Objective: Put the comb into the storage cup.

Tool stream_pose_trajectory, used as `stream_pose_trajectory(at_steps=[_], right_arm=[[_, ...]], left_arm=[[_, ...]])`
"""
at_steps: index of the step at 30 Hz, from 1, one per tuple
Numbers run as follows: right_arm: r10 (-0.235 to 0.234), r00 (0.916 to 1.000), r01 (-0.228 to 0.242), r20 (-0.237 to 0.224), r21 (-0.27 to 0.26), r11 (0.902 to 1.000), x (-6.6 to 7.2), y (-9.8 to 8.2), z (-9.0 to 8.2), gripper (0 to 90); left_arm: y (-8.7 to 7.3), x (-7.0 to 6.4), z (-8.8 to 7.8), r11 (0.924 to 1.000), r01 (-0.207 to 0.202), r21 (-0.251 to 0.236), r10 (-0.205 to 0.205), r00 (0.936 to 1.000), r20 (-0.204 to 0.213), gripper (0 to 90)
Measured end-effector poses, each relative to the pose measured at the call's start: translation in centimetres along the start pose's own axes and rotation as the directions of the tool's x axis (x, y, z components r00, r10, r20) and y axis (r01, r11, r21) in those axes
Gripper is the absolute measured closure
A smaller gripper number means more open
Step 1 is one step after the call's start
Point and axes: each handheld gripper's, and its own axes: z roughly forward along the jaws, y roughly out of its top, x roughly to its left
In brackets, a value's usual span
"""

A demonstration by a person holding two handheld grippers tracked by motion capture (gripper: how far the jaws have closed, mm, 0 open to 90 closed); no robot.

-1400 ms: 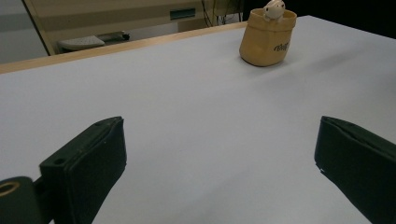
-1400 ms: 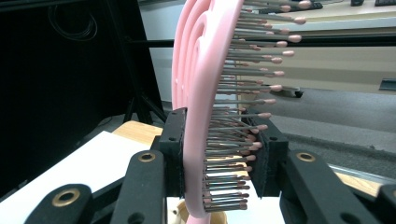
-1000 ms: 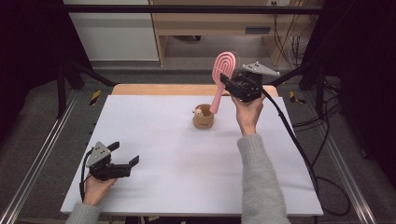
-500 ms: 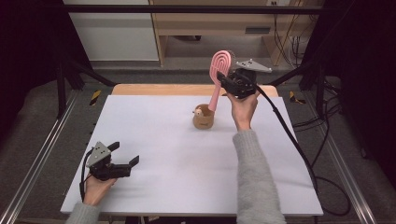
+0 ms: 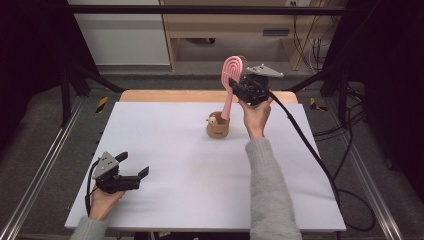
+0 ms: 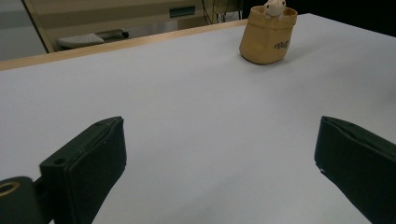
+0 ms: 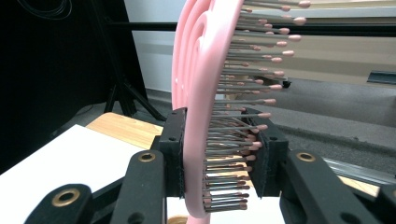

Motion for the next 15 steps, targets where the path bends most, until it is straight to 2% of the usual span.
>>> stream_pose_trajectory(at_steps=[15], right_arm=[[0.003, 1.0, -0.003, 0.006, 0.014, 0.9999, 0.4, -1.0, 1.5, 63.6]], left_arm=[[0.0, 0.0, 0.1, 1.0, 0.0, 0.002, 0.0, 1.0, -0.001, 2.2]])
